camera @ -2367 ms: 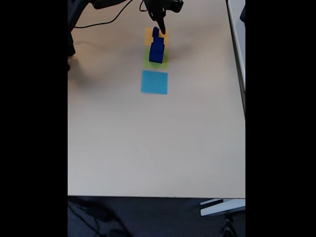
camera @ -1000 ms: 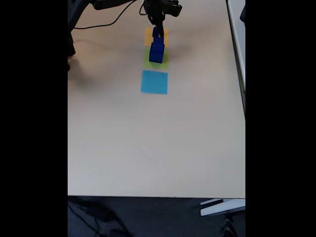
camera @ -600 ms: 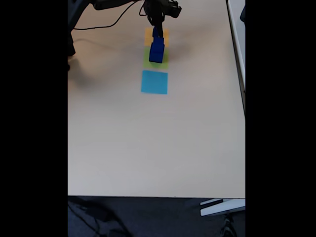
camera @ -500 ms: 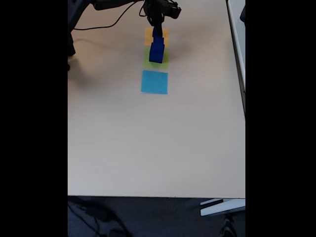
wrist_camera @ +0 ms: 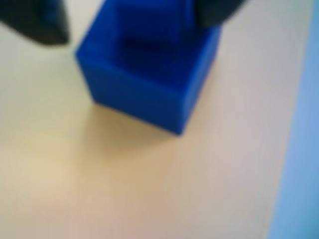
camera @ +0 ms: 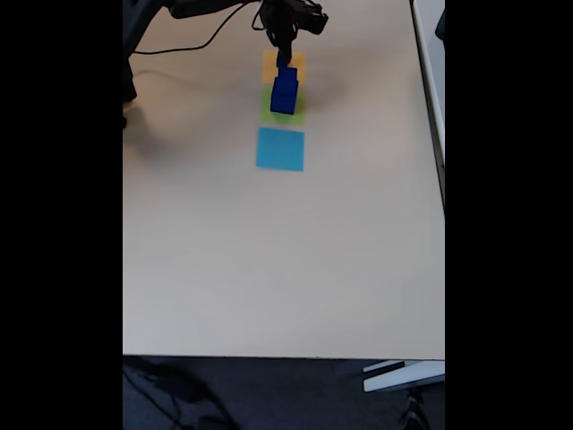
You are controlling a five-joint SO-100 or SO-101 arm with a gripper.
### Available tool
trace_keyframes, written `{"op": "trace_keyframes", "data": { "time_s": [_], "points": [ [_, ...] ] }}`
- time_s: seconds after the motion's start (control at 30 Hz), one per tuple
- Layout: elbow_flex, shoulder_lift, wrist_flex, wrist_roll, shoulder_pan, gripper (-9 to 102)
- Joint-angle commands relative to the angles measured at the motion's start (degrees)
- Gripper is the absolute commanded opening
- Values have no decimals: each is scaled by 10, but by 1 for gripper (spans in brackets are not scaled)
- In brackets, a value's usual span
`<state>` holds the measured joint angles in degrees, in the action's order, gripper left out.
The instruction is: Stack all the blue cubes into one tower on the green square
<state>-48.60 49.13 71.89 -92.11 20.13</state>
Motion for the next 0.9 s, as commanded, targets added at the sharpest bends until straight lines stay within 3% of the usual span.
{"op": "trace_keyframes", "data": {
  "time_s": [0.0,0.2,0.87],
  "points": [
    [1,14,-11,-5,-3,8],
    [-3,15,-11,-10,-3,2],
    [-14,100,-11,-23,-13,1]
  ]
}}
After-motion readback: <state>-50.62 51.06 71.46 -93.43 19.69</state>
